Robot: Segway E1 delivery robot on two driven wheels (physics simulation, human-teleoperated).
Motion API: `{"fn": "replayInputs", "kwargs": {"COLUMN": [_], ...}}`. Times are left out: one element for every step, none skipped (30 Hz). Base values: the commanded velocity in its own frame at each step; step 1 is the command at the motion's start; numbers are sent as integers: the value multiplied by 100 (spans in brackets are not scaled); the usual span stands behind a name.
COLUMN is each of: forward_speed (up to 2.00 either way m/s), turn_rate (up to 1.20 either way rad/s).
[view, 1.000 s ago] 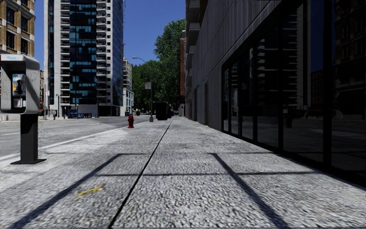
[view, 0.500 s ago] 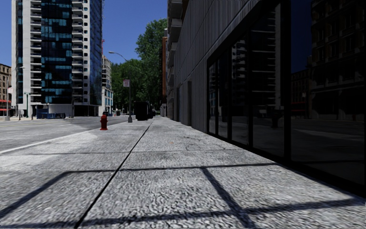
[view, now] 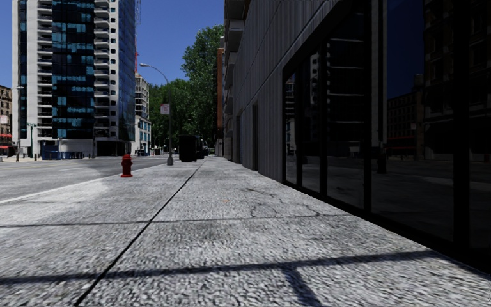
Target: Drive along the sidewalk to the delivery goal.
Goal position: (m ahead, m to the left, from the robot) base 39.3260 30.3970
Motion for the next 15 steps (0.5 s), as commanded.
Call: {"fn": "replayInputs", "kwargs": {"forward_speed": [199,199,199,197,188,188,183,180,180,179,179,179,179,179,178], "turn_rate": [0,0,0,0,0,0,0,0,0,0,0,0,0,0,0]}}
